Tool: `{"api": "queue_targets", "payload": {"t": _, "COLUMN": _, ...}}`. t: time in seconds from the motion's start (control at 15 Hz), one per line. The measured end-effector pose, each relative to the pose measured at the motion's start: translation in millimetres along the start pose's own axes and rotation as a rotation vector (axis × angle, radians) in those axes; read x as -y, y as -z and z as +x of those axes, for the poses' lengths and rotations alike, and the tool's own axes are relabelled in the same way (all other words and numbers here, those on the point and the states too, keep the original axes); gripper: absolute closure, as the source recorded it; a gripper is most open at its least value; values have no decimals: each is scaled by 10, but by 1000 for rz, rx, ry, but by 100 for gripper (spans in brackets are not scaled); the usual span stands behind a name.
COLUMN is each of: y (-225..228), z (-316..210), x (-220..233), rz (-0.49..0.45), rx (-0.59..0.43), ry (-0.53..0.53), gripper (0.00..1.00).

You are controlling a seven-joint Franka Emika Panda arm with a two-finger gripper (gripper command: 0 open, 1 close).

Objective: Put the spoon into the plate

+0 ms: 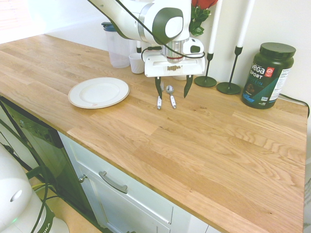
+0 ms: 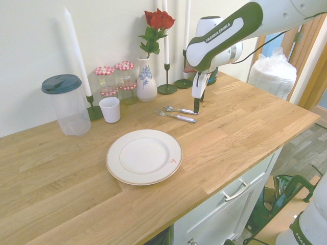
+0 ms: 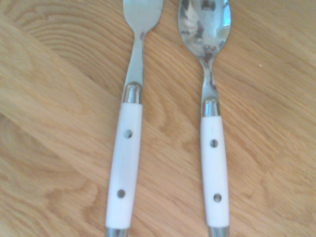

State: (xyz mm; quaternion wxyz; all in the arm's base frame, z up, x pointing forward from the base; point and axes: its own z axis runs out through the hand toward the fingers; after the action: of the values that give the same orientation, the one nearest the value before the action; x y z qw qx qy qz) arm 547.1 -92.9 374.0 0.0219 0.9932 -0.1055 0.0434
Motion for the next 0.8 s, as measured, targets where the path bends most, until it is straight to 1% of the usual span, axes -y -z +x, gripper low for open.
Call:
{"api": "queue_targets", "payload": {"t": 0.27, "y": -131, "z": 202, "x": 45, "rz": -9, "rx": -1, "ry": 4, "gripper": 0}}
{"api": "queue_targets", "payload": {"t": 0.33, "y": -163, "z": 237, "x": 79, "rz": -14, "rx": 2, "ry": 6, "gripper": 100}}
{"api": "queue_targets", "payload": {"t": 0.53, "y": -282, "z": 322, "x": 191, "rz": -22, "rx": 12, "ry": 0, "gripper": 100}}
{"api": "queue_targets", "payload": {"t": 0.8, "y": -305, "z": 432, "x": 282, "rz": -29, "rx": 27, "ry": -10, "gripper": 100}}
